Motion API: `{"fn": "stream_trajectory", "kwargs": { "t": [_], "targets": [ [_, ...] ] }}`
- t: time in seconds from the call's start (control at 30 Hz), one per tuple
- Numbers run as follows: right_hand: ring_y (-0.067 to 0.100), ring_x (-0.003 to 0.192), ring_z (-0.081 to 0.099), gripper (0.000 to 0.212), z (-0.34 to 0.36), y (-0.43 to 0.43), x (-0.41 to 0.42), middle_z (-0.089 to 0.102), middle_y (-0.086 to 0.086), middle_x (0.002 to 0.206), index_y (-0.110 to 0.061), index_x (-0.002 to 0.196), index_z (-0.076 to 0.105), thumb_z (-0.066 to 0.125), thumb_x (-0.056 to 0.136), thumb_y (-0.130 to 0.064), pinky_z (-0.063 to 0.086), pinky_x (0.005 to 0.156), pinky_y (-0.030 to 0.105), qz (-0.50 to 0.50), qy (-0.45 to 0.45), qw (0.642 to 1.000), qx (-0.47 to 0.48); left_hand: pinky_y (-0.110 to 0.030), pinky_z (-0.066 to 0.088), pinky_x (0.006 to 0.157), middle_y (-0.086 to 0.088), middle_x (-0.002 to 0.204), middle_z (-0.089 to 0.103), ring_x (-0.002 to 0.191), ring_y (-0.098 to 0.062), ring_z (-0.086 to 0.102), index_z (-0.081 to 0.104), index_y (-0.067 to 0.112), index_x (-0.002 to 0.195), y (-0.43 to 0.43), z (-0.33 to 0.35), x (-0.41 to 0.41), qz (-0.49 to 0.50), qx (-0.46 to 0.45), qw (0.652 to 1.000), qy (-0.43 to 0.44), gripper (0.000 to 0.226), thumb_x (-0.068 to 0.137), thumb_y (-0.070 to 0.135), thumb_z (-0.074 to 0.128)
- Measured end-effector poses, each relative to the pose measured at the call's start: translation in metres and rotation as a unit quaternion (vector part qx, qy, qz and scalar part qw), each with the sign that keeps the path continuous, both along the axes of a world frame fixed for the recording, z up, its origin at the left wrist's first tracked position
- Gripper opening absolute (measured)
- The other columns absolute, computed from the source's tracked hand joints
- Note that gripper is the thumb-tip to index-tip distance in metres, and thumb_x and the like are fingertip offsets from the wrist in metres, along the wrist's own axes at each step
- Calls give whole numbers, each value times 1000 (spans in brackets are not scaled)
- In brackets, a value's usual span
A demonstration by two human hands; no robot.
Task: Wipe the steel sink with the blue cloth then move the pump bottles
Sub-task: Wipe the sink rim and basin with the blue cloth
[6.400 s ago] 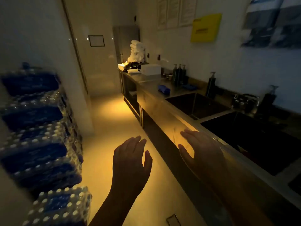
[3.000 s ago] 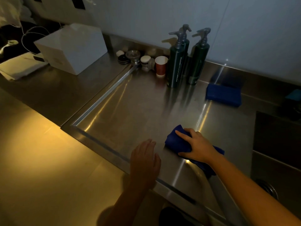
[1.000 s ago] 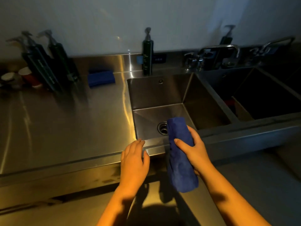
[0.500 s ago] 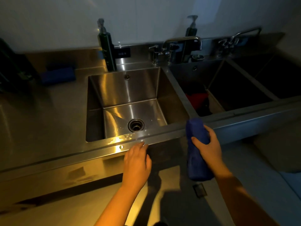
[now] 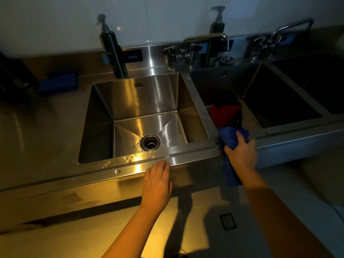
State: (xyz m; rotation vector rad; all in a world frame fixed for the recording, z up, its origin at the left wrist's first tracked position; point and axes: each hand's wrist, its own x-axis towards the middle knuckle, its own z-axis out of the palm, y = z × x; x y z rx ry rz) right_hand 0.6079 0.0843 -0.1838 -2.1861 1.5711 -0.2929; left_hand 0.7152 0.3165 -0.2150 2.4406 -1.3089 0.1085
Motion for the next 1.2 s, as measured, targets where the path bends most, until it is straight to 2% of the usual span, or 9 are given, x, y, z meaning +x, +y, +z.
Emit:
{"fn": "stream_trajectory", "kwargs": {
  "t": [0.1,0.17,0.27,0.4,0.57,0.73,0.9,1.03,1.2],
  "targets": [
    [48,119,37,74,-1,-3,6,24,25,142,-22,143,25,56,83,-51,40,94,50,49,71,996,-18,-50,49,83,-23,111,61,103,-38,57,62,-2,109,-1,-6,-1,15,7,1000,-5,56,56,0,79],
    [48,122,34,73,1,-8,6,18,24,146,-21,144,22,48,85,-56,37,98,49,84,87,993,-2,-50,49,83,-24,110,61,102,-39,57,62,-2,110,-1,-10,-2,29,7,1000,-3,56,57,0,79],
    [48,124,34,61,4,-12,4,15,23,148,-19,144,25,41,92,-47,32,102,46,113,85,990,12,-50,50,80,-26,108,60,99,-40,58,62,-2,110,2,-13,-1,45,1,999,0,57,55,0,80],
    [47,113,41,56,-1,5,11,29,24,138,-18,139,35,49,90,-41,41,90,47,117,60,990,-45,-48,50,79,-24,108,61,98,-39,58,63,-2,109,6,-17,2,54,-10,998,2,55,57,0,79],
    [39,115,40,54,-3,58,37,29,18,137,-26,138,29,46,91,-43,43,87,44,187,48,980,-40,-42,49,80,-21,108,61,98,-35,58,61,0,113,8,-20,2,45,-27,999,10,56,59,0,78],
    [32,115,42,53,-7,95,61,31,17,134,-25,138,28,44,91,-44,46,88,38,281,32,959,-34,-38,49,79,-17,107,62,96,-30,58,62,3,112,8,-17,3,53,-39,998,24,58,57,2,80],
    [32,117,40,55,-7,82,52,31,16,134,-25,138,30,48,90,-43,42,91,39,274,20,961,-12,-43,46,84,-16,108,62,99,-31,58,62,4,113,10,-19,3,51,-38,998,18,57,58,3,80],
    [37,116,41,54,-4,46,28,32,18,133,-24,137,36,53,87,-39,40,92,44,198,23,980,-14,-52,48,84,-16,109,62,103,-25,46,62,5,113,12,-23,5,51,-43,997,23,56,60,2,79],
    [41,115,40,54,-3,38,25,30,20,138,-23,137,37,51,88,-41,42,90,46,153,47,987,-31,-46,45,86,-15,110,62,102,-26,48,62,5,114,13,-26,7,45,-61,997,35,53,63,2,77]
  ]
}}
